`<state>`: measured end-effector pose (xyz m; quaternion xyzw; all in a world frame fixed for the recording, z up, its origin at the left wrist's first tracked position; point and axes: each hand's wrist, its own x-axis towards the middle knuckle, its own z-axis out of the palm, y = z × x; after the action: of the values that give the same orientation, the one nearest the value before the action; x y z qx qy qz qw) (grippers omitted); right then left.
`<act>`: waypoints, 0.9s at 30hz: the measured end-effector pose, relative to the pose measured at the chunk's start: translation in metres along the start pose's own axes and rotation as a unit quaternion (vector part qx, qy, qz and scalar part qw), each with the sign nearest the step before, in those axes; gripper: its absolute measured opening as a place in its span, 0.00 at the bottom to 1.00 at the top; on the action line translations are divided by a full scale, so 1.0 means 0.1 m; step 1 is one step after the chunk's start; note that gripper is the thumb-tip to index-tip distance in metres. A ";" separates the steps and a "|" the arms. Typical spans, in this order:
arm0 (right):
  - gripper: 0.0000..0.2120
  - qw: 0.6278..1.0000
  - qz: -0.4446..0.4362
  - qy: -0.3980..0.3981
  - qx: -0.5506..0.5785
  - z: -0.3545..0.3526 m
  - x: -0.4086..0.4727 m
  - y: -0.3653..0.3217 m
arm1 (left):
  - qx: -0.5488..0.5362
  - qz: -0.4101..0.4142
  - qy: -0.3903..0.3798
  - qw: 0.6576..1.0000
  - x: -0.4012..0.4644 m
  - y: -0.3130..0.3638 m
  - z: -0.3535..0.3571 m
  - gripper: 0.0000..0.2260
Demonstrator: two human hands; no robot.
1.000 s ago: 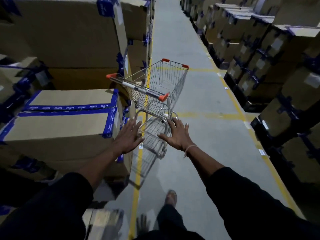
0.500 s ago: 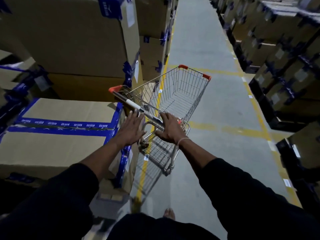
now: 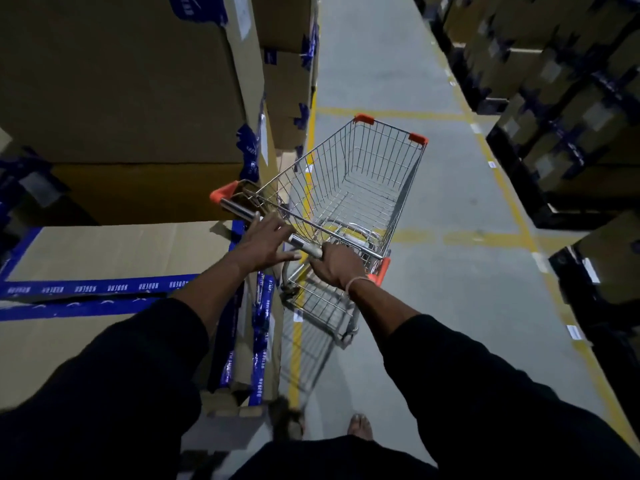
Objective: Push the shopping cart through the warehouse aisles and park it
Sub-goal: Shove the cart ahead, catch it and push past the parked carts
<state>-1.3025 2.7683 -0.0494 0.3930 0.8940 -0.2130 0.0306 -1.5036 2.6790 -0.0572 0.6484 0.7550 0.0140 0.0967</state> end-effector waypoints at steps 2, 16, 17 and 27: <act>0.23 0.999 0.046 -0.012 -0.011 -0.01 0.04 0.02 | 0.030 0.018 -0.012 0.999 0.11 -0.09 -0.02 0.33; 0.31 0.972 0.202 -0.106 -0.058 -0.37 -0.15 0.57 | 0.154 0.046 -0.053 0.986 0.62 0.56 -0.02 0.16; 0.31 0.971 0.206 -0.103 -0.065 -0.40 -0.21 0.68 | 0.151 0.054 -0.050 0.986 0.61 0.70 0.02 0.15; 0.30 0.963 0.235 -0.083 -0.106 -0.50 -1.07 1.59 | 0.153 0.107 -0.053 0.981 0.51 1.93 0.29 0.14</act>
<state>-1.1093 2.8101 -0.0367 0.5671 0.7886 -0.1353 0.1954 -1.3172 2.7573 -0.0637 0.7324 0.6683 -0.1259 0.0338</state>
